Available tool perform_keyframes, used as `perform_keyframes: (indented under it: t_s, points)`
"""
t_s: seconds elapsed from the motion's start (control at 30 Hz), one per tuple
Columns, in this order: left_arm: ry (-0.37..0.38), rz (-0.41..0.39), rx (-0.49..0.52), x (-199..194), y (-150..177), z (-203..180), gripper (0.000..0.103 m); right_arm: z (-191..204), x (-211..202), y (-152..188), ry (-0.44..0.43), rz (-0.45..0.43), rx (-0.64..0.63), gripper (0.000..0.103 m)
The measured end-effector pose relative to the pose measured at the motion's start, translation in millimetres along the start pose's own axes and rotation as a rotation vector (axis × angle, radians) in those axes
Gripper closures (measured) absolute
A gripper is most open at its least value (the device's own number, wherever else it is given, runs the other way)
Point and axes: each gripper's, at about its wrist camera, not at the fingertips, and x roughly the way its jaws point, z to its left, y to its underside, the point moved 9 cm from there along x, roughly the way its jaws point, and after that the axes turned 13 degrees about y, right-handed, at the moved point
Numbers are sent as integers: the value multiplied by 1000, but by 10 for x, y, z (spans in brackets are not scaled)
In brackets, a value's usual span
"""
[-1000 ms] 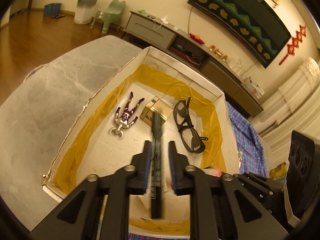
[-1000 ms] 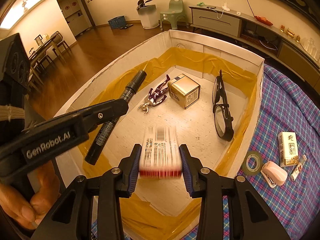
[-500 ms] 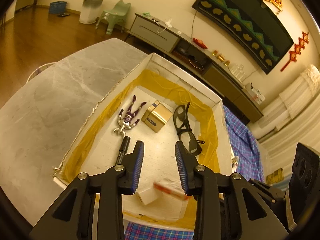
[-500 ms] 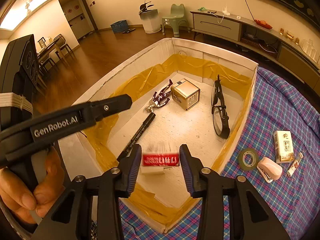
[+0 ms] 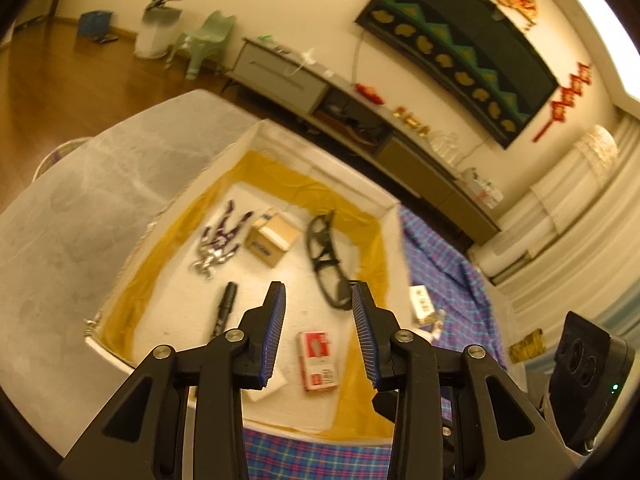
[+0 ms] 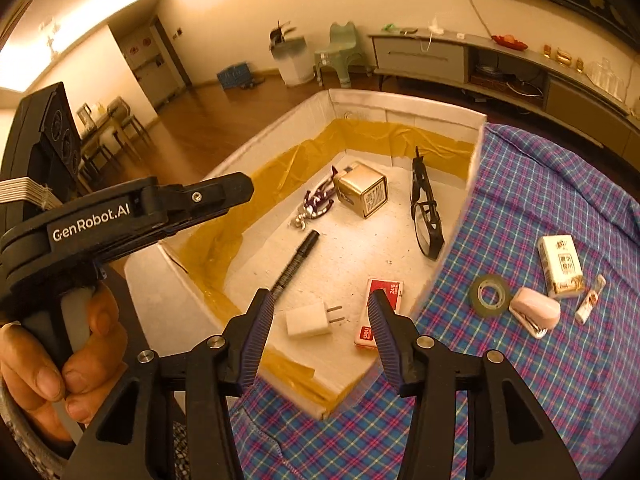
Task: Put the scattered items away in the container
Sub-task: 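Move both tools back over the green tape and pink stapler on the bed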
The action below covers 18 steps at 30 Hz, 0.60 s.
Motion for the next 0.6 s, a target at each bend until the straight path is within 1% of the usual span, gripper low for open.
perform_keyframes:
  t_s: [0.13, 0.2, 0.3, 0.43, 0.6]
  points:
    - [40, -2, 71, 36, 40, -265, 66, -194, -240, 74, -20, -75, 60, 52]
    - [58, 10, 109, 96, 78, -415, 66, -373, -332, 134, -11, -99, 99, 52]
    - [91, 37, 167, 219, 175, -677, 66, -694, -410, 248, 25, -121, 155, 52]
    - [101, 92, 251, 458, 360, -1007, 64, -1129, -367, 412, 65, -108, 234, 52]
    - [102, 162, 300, 755, 573, -1285, 64, -1450, -139, 548, 91, -70, 272, 52]
